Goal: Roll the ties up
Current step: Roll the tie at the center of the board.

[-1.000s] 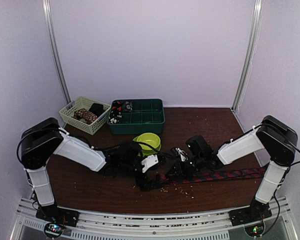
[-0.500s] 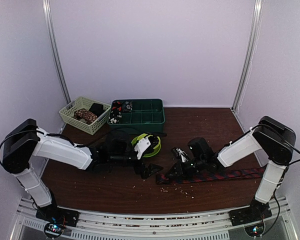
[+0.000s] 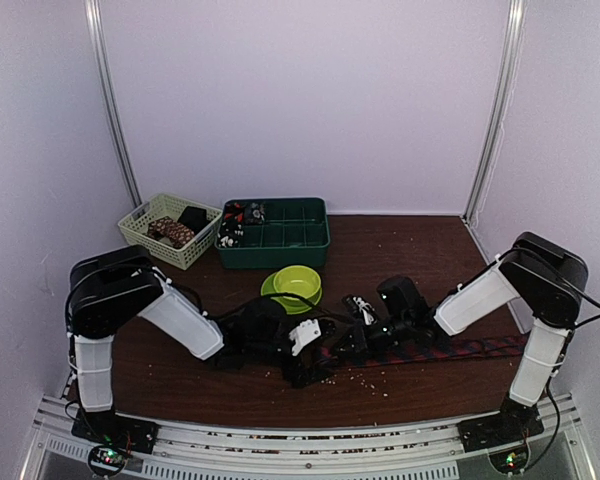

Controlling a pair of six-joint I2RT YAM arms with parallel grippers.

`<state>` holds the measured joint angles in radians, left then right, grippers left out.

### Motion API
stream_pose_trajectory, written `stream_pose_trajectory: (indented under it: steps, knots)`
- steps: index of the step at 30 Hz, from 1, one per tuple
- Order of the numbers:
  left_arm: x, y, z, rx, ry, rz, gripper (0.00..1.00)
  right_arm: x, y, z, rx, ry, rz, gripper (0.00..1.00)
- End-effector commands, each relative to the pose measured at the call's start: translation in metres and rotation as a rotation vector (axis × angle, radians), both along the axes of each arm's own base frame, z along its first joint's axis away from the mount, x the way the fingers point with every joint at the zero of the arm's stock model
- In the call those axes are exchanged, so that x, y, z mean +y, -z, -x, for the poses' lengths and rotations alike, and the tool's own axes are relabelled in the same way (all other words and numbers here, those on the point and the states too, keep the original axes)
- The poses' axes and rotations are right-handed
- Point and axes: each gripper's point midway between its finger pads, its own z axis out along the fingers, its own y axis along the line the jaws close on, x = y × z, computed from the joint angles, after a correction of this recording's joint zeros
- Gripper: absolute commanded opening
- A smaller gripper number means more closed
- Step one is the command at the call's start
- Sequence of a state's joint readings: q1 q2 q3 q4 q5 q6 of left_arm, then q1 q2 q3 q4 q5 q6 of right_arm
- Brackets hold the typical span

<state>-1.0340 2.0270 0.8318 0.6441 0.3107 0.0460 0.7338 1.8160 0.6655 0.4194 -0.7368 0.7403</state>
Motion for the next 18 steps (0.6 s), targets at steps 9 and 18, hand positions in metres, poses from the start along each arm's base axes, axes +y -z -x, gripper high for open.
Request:
stream_pose_trajectory:
  steps: [9, 18]
  knots:
    - [-0.013, 0.013, 0.009, 0.015, 0.091, -0.024, 0.36, -0.018, 0.021, 0.008, 0.051, 0.029, 0.077, 0.0]
    - [-0.001, 0.024, 0.016, 0.04, 0.095, -0.073, 0.3, -0.009, -0.017, 0.012, 0.055, 0.026, -0.009, 0.32]
